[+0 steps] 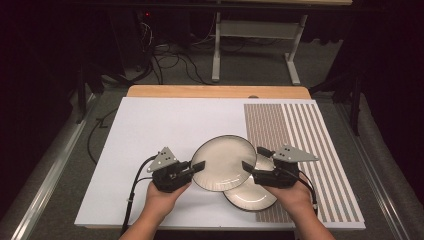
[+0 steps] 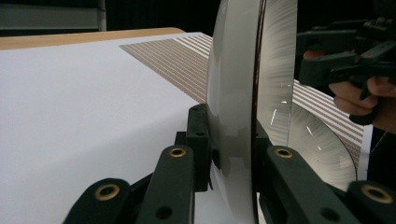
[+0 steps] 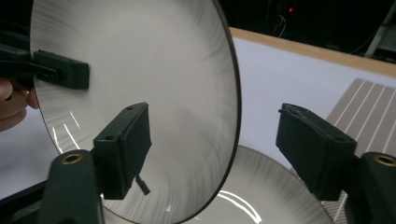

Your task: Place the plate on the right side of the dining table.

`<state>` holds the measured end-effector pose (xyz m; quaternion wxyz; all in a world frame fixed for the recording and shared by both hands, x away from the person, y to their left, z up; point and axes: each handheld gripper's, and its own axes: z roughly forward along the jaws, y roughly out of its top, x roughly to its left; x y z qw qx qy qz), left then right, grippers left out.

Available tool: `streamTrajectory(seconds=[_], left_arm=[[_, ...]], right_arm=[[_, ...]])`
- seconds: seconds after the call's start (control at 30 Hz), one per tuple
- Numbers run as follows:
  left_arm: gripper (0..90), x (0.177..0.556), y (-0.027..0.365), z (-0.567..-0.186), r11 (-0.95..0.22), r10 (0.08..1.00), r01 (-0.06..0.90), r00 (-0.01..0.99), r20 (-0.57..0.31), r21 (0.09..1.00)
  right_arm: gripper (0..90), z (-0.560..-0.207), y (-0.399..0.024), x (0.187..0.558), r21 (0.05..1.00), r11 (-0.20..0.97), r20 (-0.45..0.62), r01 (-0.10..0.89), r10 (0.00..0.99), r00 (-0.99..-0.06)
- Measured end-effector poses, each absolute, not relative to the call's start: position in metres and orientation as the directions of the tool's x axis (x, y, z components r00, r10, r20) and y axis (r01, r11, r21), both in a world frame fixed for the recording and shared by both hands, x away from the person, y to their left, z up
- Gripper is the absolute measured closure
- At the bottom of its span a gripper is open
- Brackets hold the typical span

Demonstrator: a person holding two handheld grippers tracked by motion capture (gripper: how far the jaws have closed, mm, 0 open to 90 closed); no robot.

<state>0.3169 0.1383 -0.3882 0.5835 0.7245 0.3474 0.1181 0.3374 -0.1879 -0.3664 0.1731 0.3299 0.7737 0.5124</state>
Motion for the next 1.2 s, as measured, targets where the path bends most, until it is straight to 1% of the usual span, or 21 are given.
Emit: streamTrajectory(seconds=[0.07,0.1,0.17,0.2,0.23,0.27,0.3,0.37,0.4,0.53,0.57,0.6,0.8,1.2], left_arm=[[78.4,0.317,0.138,-0.388,-0.073,0.639,0.366,0.731,-0.238,0.928],[78.4,0.317,0.137,-0.388,-0.075,0.639,0.365,0.732,-0.236,0.928],[78.4,0.318,0.138,-0.389,-0.075,0.638,0.364,0.733,-0.236,0.928],[78.3,0.318,0.138,-0.389,-0.072,0.638,0.364,0.733,-0.237,0.929],[78.3,0.318,0.138,-0.389,-0.072,0.638,0.364,0.733,-0.237,0.929],[78.3,0.317,0.138,-0.389,-0.073,0.636,0.360,0.735,-0.234,0.930],[78.3,0.317,0.137,-0.389,-0.074,0.635,0.356,0.737,-0.231,0.931],[78.4,0.317,0.137,-0.389,-0.075,0.633,0.351,0.740,-0.228,0.933],[78.4,0.317,0.137,-0.389,-0.075,0.632,0.352,0.740,-0.229,0.933],[78.3,0.317,0.137,-0.390,-0.073,0.629,0.355,0.741,-0.233,0.932],[78.3,0.317,0.137,-0.390,-0.073,0.629,0.355,0.741,-0.233,0.932],[78.3,0.317,0.136,-0.390,-0.076,0.629,0.356,0.742,-0.233,0.931],[78.1,0.316,0.134,-0.390,-0.078,0.630,0.368,0.739,-0.240,0.926],[77.8,0.311,0.132,-0.390,-0.073,0.660,0.387,0.710,-0.246,0.919]], right_arm=[[33.0,-0.372,-0.186,0.339,0.900,0.267,0.077,0.344,0.681,-0.729],[38.6,-0.376,-0.185,0.339,0.894,0.270,0.088,0.358,0.677,-0.731],[39.0,-0.377,-0.185,0.339,0.895,0.270,0.085,0.355,0.677,-0.731],[44.4,-0.379,-0.186,0.340,0.891,0.259,0.107,0.372,0.678,-0.727],[44.4,-0.379,-0.186,0.340,0.891,0.259,0.107,0.372,0.678,-0.727],[48.1,-0.380,-0.186,0.341,0.888,0.261,0.110,0.378,0.678,-0.727],[48.1,-0.380,-0.186,0.341,0.888,0.261,0.110,0.378,0.678,-0.727],[56.5,-0.382,-0.187,0.343,0.886,0.247,0.137,0.393,0.670,-0.730],[56.5,-0.382,-0.187,0.343,0.886,0.247,0.137,0.393,0.670,-0.730],[69.9,-0.383,-0.187,0.344,0.884,0.244,0.150,0.399,0.660,-0.736],[69.9,-0.383,-0.187,0.344,0.884,0.244,0.150,0.399,0.660,-0.736],[74.5,-0.383,-0.190,0.345,0.882,0.230,0.166,0.411,0.664,-0.729],[78.7,-0.383,-0.195,0.345,0.879,0.218,0.185,0.423,0.663,-0.726],[83.1,-0.380,-0.201,0.343,0.879,0.197,0.215,0.434,0.648,-0.730]])
